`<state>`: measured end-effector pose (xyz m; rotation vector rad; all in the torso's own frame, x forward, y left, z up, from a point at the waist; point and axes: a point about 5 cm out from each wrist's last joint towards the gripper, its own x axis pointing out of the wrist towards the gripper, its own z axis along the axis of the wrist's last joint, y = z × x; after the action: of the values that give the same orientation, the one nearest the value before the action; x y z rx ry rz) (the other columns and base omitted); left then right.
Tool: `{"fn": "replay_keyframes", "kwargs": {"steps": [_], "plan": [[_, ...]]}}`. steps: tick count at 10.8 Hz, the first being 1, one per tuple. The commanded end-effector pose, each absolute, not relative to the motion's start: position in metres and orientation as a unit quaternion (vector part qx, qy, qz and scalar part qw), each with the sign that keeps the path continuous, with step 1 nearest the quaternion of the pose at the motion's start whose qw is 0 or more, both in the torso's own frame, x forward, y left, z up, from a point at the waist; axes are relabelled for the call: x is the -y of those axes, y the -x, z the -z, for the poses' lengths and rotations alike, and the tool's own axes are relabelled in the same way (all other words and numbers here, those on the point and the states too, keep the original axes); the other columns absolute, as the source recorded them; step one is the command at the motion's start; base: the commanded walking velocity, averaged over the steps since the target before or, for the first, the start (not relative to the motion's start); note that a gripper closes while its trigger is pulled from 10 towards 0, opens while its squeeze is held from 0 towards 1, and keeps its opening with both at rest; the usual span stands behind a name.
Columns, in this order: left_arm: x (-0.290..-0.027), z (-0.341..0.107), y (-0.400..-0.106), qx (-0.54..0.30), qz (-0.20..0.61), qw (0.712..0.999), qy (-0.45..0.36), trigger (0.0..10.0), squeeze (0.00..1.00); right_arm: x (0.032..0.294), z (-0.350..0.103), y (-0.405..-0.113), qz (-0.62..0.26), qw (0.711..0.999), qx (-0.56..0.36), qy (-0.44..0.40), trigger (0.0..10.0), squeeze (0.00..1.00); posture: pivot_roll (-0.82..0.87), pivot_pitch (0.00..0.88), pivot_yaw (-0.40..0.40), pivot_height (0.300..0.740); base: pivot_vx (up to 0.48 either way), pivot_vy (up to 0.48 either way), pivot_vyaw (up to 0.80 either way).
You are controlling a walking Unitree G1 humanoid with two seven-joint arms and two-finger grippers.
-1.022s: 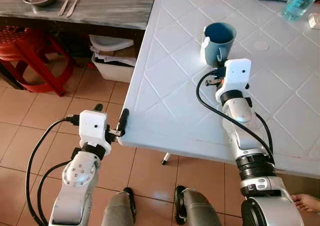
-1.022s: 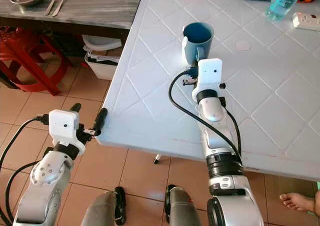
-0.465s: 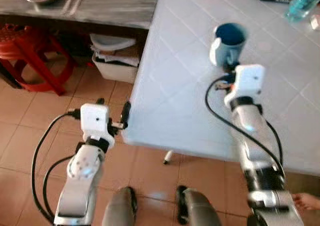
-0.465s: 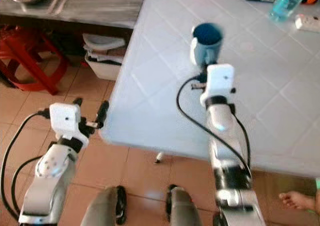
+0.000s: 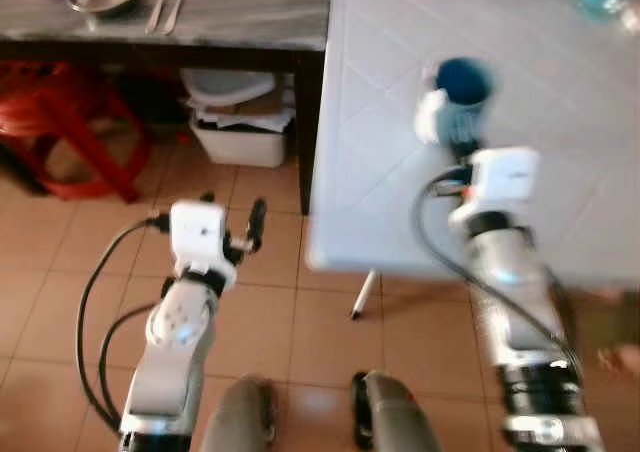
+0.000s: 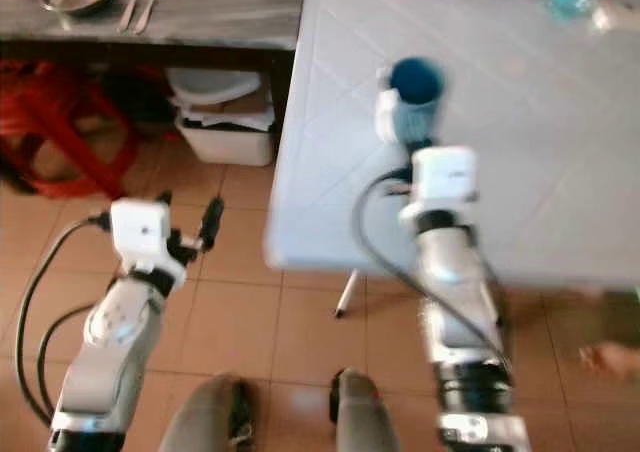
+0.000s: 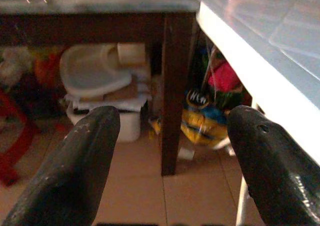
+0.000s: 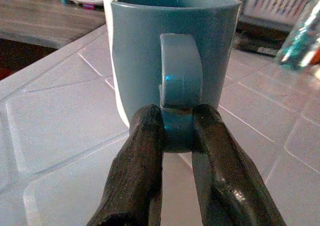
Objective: Setting the table
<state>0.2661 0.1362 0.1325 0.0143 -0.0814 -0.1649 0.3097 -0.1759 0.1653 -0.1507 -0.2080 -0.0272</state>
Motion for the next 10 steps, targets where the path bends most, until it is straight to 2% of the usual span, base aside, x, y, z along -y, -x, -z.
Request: {"fn": "replay_keyframes", "kwargs": {"steps": [1,2,3,4,5,6,10], "plan": [[-0.147,-0.126,-0.265,0.029,0.059,0.998,-0.018,10.0,0.0,0.161,-0.175,-0.309,-0.012,0.99,0.123,0.066,0.0,0.0,-0.06,0.206,0.005,0.74,0.375,0.3,0.0],[-0.149,-0.13,-0.269,0.034,0.046,0.998,-0.006,10.0,0.0,0.158,-0.175,-0.308,-0.018,0.99,0.124,0.067,0.5,0.0,-0.06,0.206,0.003,0.74,0.375,0.3,0.0],[-0.148,-0.132,-0.269,0.04,0.048,0.998,-0.01,10.0,0.0,0.156,-0.174,-0.306,-0.023,0.99,0.122,0.066,1.9,0.0,-0.05,0.205,0.002,0.74,0.375,0.296,0.0],[-0.147,-0.13,-0.269,0.036,0.055,0.998,-0.007,10.0,0.0,0.152,-0.171,-0.304,-0.029,0.991,0.117,0.064,4.7,0.0,-0.05,0.199,0.006,0.74,0.375,0.296,0.0],[-0.147,-0.126,-0.27,0.029,0.054,0.998,0.0,10.0,0.0,0.148,-0.169,-0.302,-0.035,0.991,0.114,0.064,9.0,0.0,-0.06,0.193,0.007,0.74,0.375,0.3,0.0],[-0.146,-0.126,-0.271,0.031,0.054,0.998,-0.002,10.0,0.0,0.147,-0.169,-0.302,-0.038,0.991,0.113,0.066,10.0,0.0,-0.06,0.191,0.007,0.74,0.375,0.3,0.0],[-0.143,-0.131,-0.279,0.049,0.062,0.996,0.036,10.0,0.0,0.145,-0.172,-0.303,-0.046,0.99,0.117,0.07,10.0,0.0,-0.06,0.184,0.008,0.74,0.372,0.303,0.0]]}}
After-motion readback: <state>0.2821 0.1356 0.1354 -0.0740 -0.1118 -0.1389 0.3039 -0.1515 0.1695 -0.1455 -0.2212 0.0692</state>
